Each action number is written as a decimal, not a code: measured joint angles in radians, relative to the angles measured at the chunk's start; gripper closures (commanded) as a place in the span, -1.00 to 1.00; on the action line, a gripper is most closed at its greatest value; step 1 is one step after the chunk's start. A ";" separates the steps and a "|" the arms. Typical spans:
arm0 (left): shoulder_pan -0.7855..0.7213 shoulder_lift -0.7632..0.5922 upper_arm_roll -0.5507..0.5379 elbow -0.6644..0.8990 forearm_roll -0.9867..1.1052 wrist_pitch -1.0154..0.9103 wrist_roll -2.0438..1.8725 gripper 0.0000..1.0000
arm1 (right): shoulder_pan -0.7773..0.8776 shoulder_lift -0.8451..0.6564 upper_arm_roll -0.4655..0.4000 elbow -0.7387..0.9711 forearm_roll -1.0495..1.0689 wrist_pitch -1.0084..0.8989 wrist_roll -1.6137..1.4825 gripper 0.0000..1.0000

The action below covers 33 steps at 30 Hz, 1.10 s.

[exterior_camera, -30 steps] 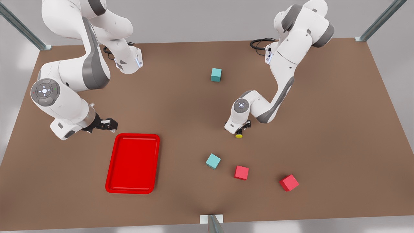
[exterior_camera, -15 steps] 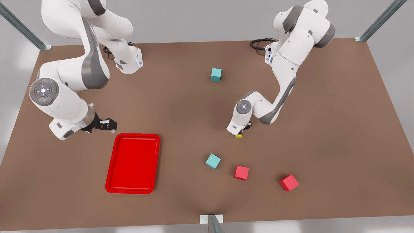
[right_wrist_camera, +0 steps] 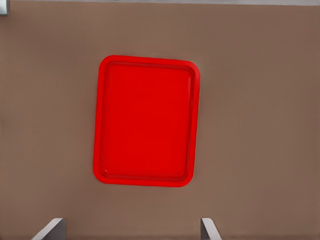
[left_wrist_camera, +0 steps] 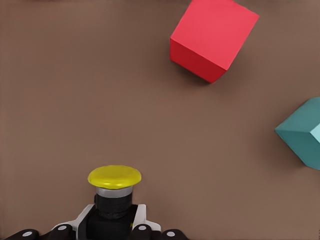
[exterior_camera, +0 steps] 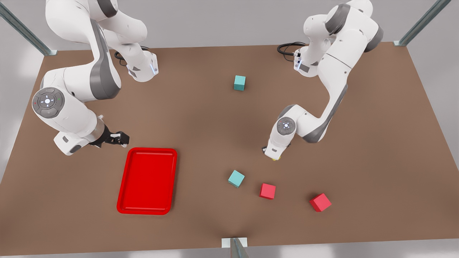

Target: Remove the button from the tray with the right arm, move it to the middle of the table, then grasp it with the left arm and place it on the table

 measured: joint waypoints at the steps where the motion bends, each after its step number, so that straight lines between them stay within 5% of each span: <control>1: -0.005 0.000 0.001 0.011 0.011 -0.008 -0.018 0.17 | -0.002 0.000 0.000 0.000 0.000 0.000 0.000 -1.00; 10: -0.055 -0.002 0.067 0.044 0.260 -0.056 -0.303 0.17 | -0.003 0.000 0.000 0.003 0.001 0.002 0.000 -1.00; 16: -0.330 0.010 0.386 0.098 0.299 -0.072 -0.553 0.17 | -0.006 0.002 0.000 -0.001 0.006 0.017 0.000 -1.00; 21: -0.800 0.128 0.910 0.104 0.206 -0.082 -0.741 0.18 | -0.005 0.005 0.000 -0.002 0.008 0.022 0.001 -1.00; 24: -1.015 0.257 1.128 0.106 0.099 -0.093 -0.832 0.18 | -0.005 0.012 0.000 -0.002 0.009 0.024 0.001 -1.00; 33: -1.184 0.439 1.271 0.133 -0.029 -0.168 -1.040 0.18 | -0.006 0.014 0.000 -0.002 0.009 0.030 0.001 -1.00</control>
